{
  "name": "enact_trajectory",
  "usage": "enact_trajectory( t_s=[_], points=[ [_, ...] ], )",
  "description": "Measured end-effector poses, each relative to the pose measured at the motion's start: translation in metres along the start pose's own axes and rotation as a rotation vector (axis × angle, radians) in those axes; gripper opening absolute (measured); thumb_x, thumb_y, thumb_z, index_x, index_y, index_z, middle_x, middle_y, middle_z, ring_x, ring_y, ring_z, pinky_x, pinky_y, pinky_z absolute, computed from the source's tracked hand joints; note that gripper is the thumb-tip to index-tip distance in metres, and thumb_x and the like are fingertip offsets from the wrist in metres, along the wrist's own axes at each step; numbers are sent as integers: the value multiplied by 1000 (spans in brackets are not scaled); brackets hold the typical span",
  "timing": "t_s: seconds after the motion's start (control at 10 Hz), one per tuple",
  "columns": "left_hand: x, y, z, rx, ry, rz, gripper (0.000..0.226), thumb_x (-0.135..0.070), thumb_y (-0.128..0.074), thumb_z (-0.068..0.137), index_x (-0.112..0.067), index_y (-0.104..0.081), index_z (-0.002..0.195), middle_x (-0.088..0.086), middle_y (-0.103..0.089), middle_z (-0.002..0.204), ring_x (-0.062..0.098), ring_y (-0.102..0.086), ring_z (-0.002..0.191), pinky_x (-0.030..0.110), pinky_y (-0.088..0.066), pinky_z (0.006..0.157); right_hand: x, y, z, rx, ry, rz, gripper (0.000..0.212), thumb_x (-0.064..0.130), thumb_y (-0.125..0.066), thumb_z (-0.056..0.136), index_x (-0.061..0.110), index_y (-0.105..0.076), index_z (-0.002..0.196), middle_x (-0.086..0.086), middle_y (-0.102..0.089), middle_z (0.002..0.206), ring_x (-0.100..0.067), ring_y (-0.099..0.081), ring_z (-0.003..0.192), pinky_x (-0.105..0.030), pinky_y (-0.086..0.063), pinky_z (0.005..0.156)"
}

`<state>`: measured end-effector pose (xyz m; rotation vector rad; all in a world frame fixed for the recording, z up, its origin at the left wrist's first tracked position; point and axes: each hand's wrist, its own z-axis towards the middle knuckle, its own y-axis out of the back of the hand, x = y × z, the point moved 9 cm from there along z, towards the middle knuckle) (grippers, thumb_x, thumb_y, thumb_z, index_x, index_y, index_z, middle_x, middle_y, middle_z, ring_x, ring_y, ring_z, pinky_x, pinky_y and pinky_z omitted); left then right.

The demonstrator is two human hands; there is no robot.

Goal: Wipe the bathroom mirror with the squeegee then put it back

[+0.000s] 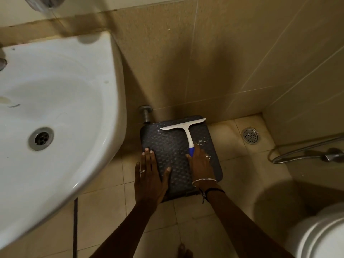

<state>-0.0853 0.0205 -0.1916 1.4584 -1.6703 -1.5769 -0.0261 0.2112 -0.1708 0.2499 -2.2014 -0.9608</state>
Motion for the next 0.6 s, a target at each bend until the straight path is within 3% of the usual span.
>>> enact_trajectory(
  t_s=[0.2, 0.3, 0.4, 0.5, 0.6],
  points=[
    [-6, 28, -20, -31, -34, -1, 93, -74, -19, 101, -17, 2, 171, 4, 8, 180, 22, 5, 166, 42, 2, 133, 3, 20, -17, 0, -9, 43, 67, 50, -52, 94, 14, -30, 147, -16, -42, 146, -34, -42, 133, -47, -39, 106],
    [-18, 51, -35, -23, -59, 11, 92, -73, -17, 101, -17, 4, 171, 3, 12, 179, 20, 7, 166, 40, 3, 133, 12, 45, -36, -63, 24, 42, 66, 55, -44, 95, 14, -33, 146, -16, -46, 142, -32, -46, 129, -45, -41, 105],
    [-34, 80, -56, -80, -94, 5, 89, -69, -25, 104, -13, -7, 171, 6, 0, 180, 23, -3, 166, 43, -7, 133, 30, 76, -63, -123, 63, 42, 65, 56, -39, 96, 15, -34, 145, -15, -47, 141, -31, -48, 127, -42, -40, 105],
    [-57, 119, -74, -177, -162, 29, 86, -67, -32, 104, -8, -29, 167, 11, -24, 175, 30, -31, 160, 44, -25, 129, 64, 112, -94, -186, 111, 50, 70, 61, -33, 94, 15, -33, 147, -13, -46, 142, -30, -46, 128, -42, -39, 106],
    [-88, 158, -99, -254, -258, -47, 86, -66, -35, 103, -8, -30, 166, 11, -26, 173, 32, -39, 155, 43, -34, 124, 98, 142, -129, -225, 146, 105, 92, 81, -15, 81, 19, -34, 146, -10, -47, 142, -30, -46, 128, -44, -40, 106]
  ],
)
